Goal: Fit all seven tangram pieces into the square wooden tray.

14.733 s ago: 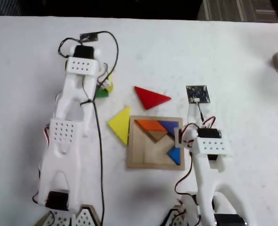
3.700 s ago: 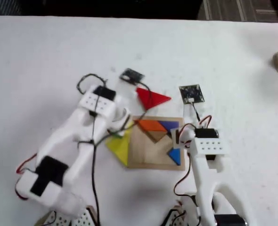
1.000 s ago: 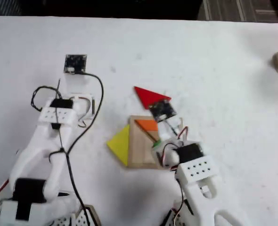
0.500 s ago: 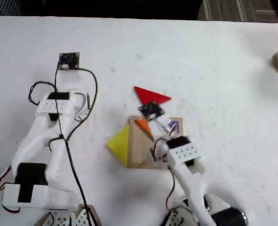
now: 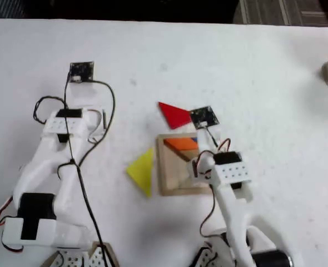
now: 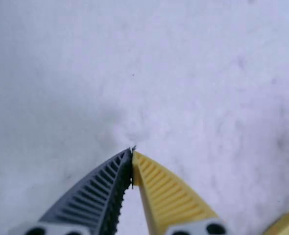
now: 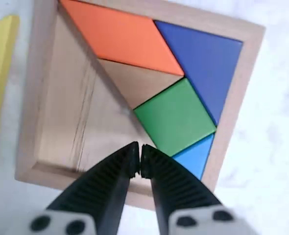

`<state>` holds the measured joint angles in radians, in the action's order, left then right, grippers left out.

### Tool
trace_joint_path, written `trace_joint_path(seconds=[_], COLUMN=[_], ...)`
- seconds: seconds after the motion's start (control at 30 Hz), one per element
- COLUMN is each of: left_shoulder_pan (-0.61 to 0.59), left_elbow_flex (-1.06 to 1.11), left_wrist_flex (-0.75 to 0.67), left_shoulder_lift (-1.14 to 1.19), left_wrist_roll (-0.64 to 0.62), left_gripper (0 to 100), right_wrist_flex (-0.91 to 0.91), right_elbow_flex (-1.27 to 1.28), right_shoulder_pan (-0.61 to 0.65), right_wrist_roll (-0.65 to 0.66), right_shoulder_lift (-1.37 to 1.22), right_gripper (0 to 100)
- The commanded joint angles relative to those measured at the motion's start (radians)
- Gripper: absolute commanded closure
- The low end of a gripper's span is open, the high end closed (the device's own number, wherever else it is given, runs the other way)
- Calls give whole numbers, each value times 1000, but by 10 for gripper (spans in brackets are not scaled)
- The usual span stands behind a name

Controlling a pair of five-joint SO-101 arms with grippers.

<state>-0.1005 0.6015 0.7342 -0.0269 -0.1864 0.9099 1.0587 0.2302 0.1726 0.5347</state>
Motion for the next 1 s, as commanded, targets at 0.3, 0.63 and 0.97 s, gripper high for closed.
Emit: trace_joint_path(seconds=[0.3,0.63,0.97], left_shoulder_pan=[73,463,516], left_elbow_flex=[-52,-89,-207], left_wrist_flex=[-75,-9,-126], left_shoulder_lift=[1,-1,81], left_wrist_roll=[-15,69,-31], left_gripper=[972,899,623], right_wrist_flex=[-4,-8,-8], right_elbow_flex=[21,32,48], right_shoulder_pan=[-286,-311,-312], right_wrist_roll=[3,8,11], right_shoulder_lift=[166,166,166], right_gripper=[981,981,981])
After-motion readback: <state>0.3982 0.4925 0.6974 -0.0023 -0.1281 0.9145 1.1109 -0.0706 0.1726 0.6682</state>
